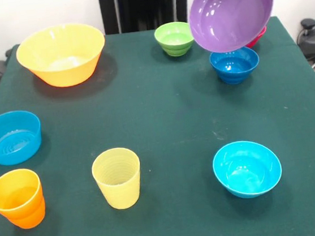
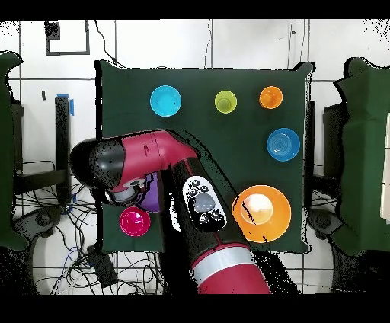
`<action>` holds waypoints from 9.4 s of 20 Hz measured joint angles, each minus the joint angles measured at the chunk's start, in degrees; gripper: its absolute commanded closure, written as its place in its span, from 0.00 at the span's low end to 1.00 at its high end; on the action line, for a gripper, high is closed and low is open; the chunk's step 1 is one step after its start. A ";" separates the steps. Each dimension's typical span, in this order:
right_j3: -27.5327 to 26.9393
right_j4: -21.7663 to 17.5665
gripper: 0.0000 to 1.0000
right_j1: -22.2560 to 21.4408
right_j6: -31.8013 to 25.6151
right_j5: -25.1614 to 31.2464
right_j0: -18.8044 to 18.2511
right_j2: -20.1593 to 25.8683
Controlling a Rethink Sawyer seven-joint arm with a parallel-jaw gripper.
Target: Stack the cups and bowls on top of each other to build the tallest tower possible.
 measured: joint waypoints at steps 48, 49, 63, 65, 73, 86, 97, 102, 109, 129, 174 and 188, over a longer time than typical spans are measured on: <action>0.33 -0.43 0.00 -2.90 0.03 0.02 -0.19 -1.38; 0.34 -0.43 0.00 -3.19 0.03 0.02 -0.19 -1.44; -2.34 -3.11 0.00 2.75 0.39 -9.93 3.73 -4.59; -5.08 -4.87 0.00 7.86 0.39 -14.40 5.72 -5.24; -15.46 -7.16 0.00 26.74 0.39 -26.98 10.91 -6.22; -20.42 -1.57 0.00 29.84 2.94 -23.19 11.85 -7.06; -20.64 -1.13 0.00 29.97 6.11 -23.21 11.85 -7.18; -20.46 -1.22 0.00 29.64 6.94 -23.36 12.60 -8.05; -17.53 -1.26 0.00 26.74 7.19 -23.33 14.62 -11.39; -11.16 -1.31 0.00 18.04 7.19 -22.79 13.34 -14.39; -5.19 -1.28 0.00 15.88 7.19 -28.37 12.23 -14.89; -0.77 -1.27 0.00 11.26 7.19 -28.38 12.51 -19.69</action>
